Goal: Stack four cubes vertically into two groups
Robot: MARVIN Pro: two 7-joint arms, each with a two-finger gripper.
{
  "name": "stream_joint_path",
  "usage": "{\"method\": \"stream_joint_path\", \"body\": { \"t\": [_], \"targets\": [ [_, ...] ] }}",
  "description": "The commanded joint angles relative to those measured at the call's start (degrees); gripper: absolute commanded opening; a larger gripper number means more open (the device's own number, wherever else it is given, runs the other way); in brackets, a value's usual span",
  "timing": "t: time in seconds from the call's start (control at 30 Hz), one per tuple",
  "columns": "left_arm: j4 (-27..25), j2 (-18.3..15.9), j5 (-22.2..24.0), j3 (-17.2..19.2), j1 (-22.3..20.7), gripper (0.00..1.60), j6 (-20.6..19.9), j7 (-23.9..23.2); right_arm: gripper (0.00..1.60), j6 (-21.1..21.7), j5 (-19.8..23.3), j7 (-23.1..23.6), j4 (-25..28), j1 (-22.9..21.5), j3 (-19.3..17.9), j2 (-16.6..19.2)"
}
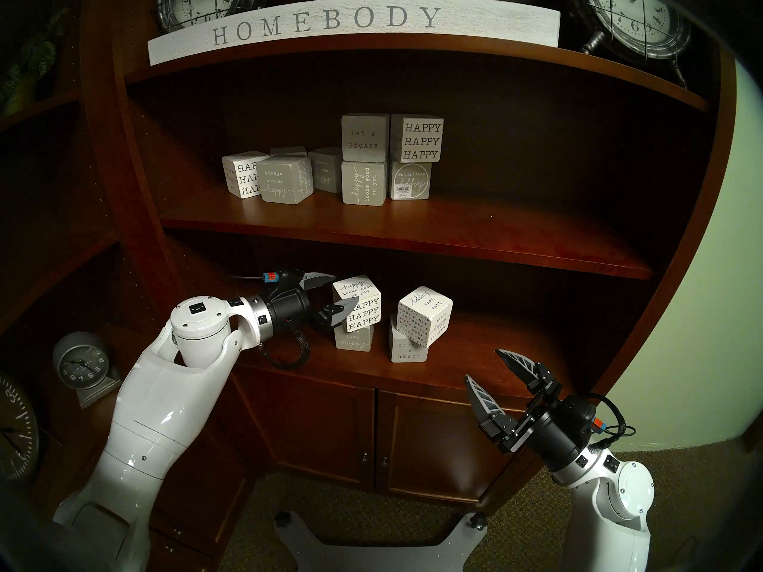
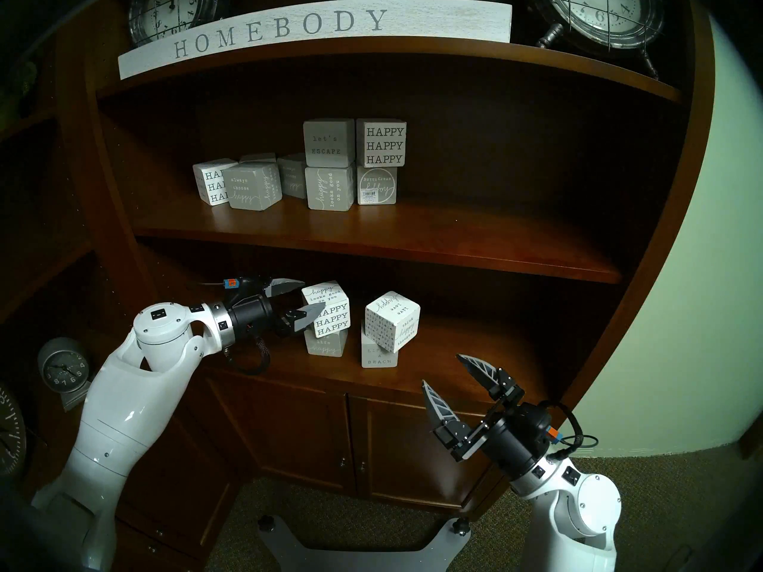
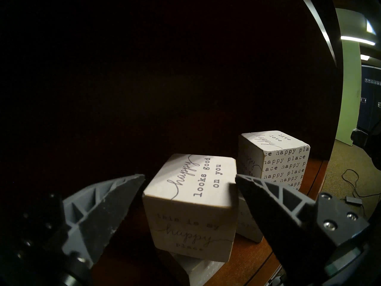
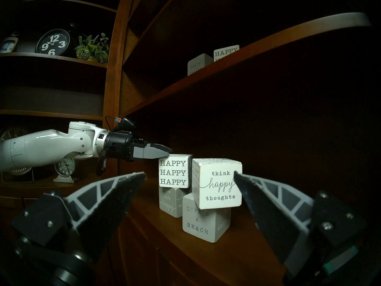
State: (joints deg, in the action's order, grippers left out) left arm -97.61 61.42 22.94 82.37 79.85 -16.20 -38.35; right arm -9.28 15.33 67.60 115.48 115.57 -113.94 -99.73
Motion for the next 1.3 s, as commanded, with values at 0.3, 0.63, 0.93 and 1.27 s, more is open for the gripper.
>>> {"method": "stream_joint_path", "body": {
  "t": [0.3, 0.63, 0.93, 1.27],
  "targets": [
    [-10.0, -2.2, 0.8, 7.5, 9.5, 1.6, 0.3, 4.5, 1.6, 0.1, 0.5, -0.1, 0.8, -0.3, 0.1, 0.1],
    [-14.5, -3.6, 1.3, 12.2, 17.9, 1.6, -1.1, 4.7, 1.6, 0.1, 0.5, 0.0, 0.8, -0.3, 0.1, 0.1],
    [-14.9, -5.7, 0.9, 17.2, 23.7, 1.6, -1.5, 0.3, 1.6, 2.2, 1.5, 6.5, 2.0, 0.7, 2.6, 3.2],
    [-19.7, -3.0, -0.9, 24.0, 32.8, 1.6, 2.3, -2.0, 1.6, 6.6, 3.4, 10.2, 2.2, -0.3, 2.8, 4.5]
  ]
}}
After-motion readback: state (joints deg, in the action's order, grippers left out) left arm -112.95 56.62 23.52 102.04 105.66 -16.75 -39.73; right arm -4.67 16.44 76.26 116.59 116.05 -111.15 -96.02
